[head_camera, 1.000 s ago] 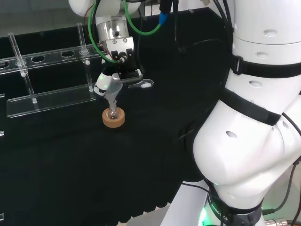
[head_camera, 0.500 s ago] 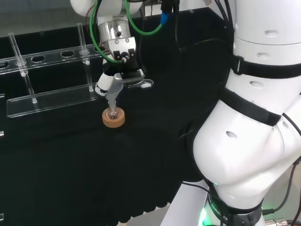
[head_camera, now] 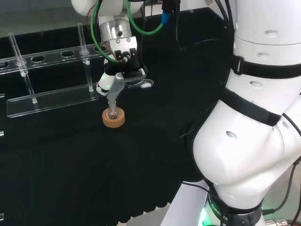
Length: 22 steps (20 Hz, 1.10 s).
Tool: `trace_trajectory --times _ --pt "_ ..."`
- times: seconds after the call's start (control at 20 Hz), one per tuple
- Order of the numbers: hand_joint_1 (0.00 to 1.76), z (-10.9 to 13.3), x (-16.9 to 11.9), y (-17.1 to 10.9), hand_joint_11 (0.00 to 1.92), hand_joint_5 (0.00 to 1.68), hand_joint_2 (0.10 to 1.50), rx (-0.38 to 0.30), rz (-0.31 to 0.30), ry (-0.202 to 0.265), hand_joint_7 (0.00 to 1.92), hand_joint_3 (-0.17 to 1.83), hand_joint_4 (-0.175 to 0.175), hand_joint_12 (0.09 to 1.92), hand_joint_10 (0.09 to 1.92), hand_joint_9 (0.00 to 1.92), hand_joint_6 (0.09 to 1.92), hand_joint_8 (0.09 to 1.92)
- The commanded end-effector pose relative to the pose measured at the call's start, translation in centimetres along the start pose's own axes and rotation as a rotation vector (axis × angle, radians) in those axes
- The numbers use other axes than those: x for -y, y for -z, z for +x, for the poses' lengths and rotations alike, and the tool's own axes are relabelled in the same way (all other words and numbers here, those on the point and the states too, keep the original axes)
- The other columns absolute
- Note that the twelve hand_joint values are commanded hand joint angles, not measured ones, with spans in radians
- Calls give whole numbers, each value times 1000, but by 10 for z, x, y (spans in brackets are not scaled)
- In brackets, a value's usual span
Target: Place the funnel on the round-bottom flask.
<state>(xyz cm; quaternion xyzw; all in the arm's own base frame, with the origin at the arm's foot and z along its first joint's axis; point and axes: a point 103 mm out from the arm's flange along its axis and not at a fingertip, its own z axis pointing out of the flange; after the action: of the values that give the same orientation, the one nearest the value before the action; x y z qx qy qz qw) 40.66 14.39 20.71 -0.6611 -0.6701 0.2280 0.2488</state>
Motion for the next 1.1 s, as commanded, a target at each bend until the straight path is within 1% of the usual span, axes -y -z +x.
trace_trajectory --times 0.05,0.25,0.35,0.4,0.55,0.7,0.9,1.1 --pt "732 1 1 0 430 372 657 0 2 3 296 541 -73 1406 630 627 264 778" --pt "724 2 1 -1 416 364 657 6 5 5 227 532 -72 1412 651 571 208 761" --pt "718 3 1 -1 387 327 655 7 10 11 137 522 -74 1428 679 482 134 739" --pt "711 5 1 -2 365 294 650 11 17 16 79 516 -74 1438 698 417 94 700" --pt "683 8 3 -2 267 201 636 14 20 20 9 479 -71 1485 773 221 87 462" --pt "667 8 5 -2 193 142 632 10 21 31 0 444 -67 1520 828 102 87 271" --pt "642 9 11 2 149 106 628 9 -13 47 0 413 -65 1540 860 25 87 154" --pt "615 7 20 14 131 97 625 2 -53 57 2 394 -64 1546 870 1 87 130"
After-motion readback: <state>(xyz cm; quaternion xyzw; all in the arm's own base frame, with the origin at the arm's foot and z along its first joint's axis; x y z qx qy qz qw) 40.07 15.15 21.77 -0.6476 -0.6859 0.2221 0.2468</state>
